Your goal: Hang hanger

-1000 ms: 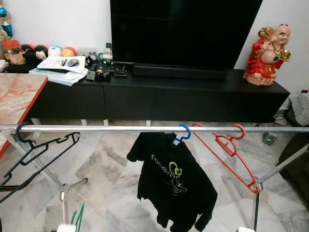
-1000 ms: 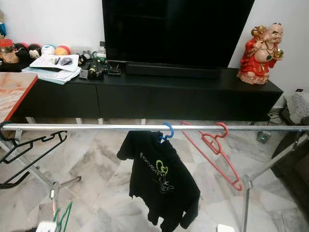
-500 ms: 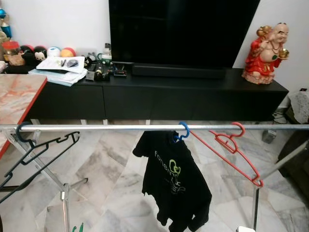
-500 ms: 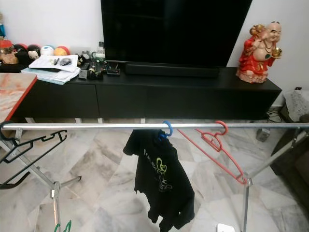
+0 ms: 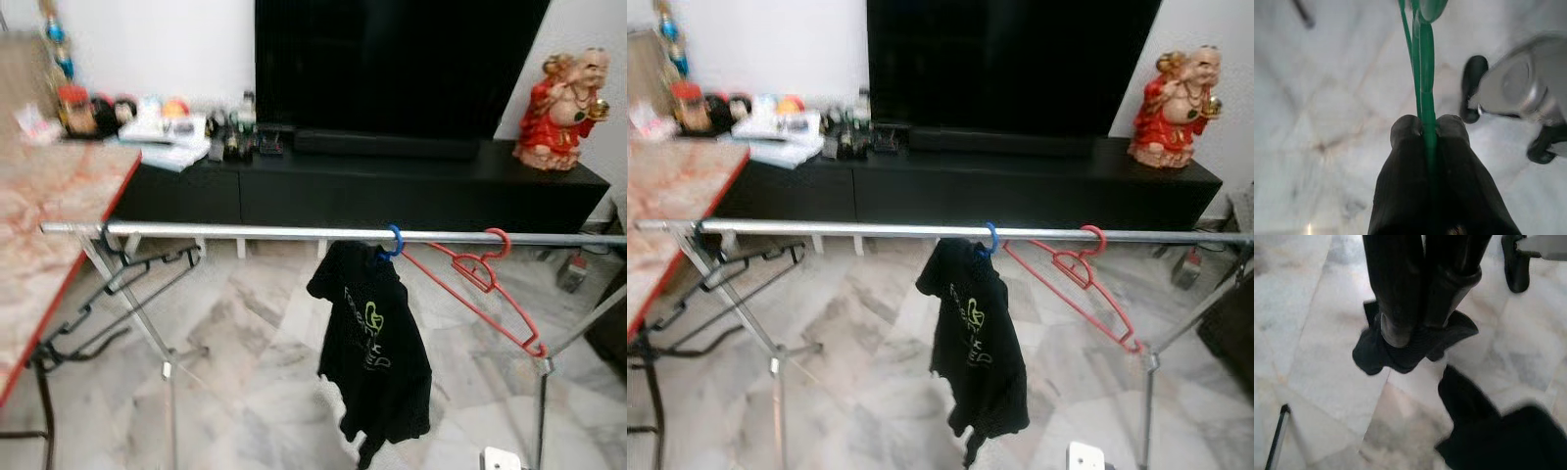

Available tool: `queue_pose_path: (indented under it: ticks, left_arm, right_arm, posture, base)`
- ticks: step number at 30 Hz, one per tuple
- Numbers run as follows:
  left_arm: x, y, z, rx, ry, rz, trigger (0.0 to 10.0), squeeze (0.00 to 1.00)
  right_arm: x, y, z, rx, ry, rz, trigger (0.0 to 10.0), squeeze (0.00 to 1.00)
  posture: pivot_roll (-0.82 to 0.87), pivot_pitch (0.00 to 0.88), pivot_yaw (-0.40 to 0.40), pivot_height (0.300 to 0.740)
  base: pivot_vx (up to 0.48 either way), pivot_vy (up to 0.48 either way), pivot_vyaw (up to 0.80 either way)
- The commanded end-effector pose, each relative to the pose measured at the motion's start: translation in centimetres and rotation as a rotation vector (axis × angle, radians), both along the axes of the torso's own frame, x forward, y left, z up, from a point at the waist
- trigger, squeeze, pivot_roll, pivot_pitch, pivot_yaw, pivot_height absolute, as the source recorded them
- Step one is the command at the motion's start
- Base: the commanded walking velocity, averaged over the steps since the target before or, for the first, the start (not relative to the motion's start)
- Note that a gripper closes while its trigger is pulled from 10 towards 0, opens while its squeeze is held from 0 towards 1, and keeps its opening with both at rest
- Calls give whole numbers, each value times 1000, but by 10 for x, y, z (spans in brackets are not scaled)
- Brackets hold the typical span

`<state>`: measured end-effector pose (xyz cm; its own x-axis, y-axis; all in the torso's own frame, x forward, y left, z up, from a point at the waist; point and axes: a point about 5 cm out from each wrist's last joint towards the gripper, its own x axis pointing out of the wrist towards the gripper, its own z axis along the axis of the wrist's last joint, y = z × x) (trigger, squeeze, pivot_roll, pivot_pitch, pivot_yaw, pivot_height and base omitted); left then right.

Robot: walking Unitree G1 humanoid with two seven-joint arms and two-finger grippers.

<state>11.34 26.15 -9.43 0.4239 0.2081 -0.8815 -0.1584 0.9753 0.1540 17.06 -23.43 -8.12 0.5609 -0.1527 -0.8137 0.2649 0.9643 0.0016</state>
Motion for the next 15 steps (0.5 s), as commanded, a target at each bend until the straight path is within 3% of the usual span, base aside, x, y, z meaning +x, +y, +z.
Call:
queue_pose_path:
  ticks: [1, 4, 10, 15]
  left_arm:
    - [2, 2, 1, 2, -10, -1, 10000, 0]
    - [2, 2, 1, 1, -8, 1, 10000, 0]
    - [2, -3, 0, -5, -7, -5, 10000, 0]
    - [2, -6, -1, -11, -7, -10, 10000, 0]
  right_arm:
    - [5, -1, 3, -5, -24, -7, 10000, 0]
    - [5, -1, 3, -9, -27, 2, 10000, 0]
    - [5, 0, 3, -3, -29, 4, 10000, 0]
    - [4, 1, 2, 7, -29, -21, 10000, 0]
  posture:
    - [125, 0, -90, 740]
    - [125, 0, -89, 740]
    - [126, 0, -87, 740]
    - [127, 0, -86, 740]
  base:
    - [-262, 0, 0]
    - [-262, 0, 0]
    - [-263, 0, 625]
    - [-266, 0, 0]
